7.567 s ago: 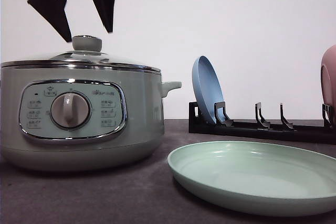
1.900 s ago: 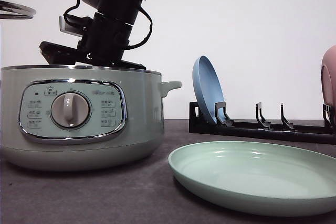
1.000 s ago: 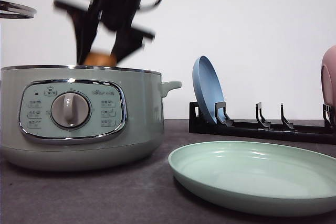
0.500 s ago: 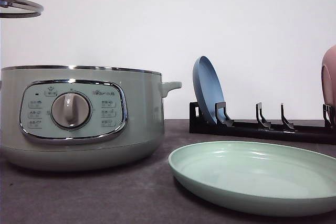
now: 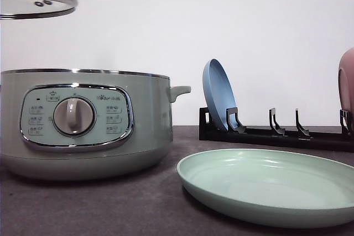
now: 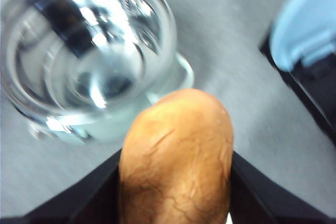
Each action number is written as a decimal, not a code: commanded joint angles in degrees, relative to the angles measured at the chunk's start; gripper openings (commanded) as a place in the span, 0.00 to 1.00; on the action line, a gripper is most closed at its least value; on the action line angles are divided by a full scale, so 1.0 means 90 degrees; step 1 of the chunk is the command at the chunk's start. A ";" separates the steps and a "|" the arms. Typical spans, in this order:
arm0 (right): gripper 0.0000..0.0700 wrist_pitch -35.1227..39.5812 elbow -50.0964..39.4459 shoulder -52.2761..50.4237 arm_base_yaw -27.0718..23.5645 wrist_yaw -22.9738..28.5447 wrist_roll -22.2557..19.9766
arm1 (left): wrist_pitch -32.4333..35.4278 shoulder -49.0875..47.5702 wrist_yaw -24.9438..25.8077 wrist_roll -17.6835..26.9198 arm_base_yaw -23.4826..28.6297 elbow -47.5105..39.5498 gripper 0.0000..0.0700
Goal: Transfer potato from steamer to green plate
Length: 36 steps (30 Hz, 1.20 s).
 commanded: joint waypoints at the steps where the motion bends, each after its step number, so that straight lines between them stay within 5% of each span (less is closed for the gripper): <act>1: 0.28 0.0190 -0.0384 -0.0116 0.0005 -0.0007 -0.0060 | 0.0215 -0.0058 0.0023 0.0083 -0.0123 0.0159 0.00; 21: 0.28 0.3301 -0.4211 -0.0243 -0.0021 -0.0244 0.0199 | 0.0277 -0.0058 0.0023 0.0071 -0.1250 0.0158 0.00; 33: 0.28 0.3934 -0.4576 0.0770 -0.0021 -0.0246 0.0292 | 0.0299 -0.0058 0.0023 0.0017 -0.1690 0.0160 0.00; 36: 0.39 0.3910 -0.4582 0.0845 -0.0021 -0.0254 0.0309 | 0.0299 -0.0058 0.0023 0.0007 -0.1788 0.0158 0.00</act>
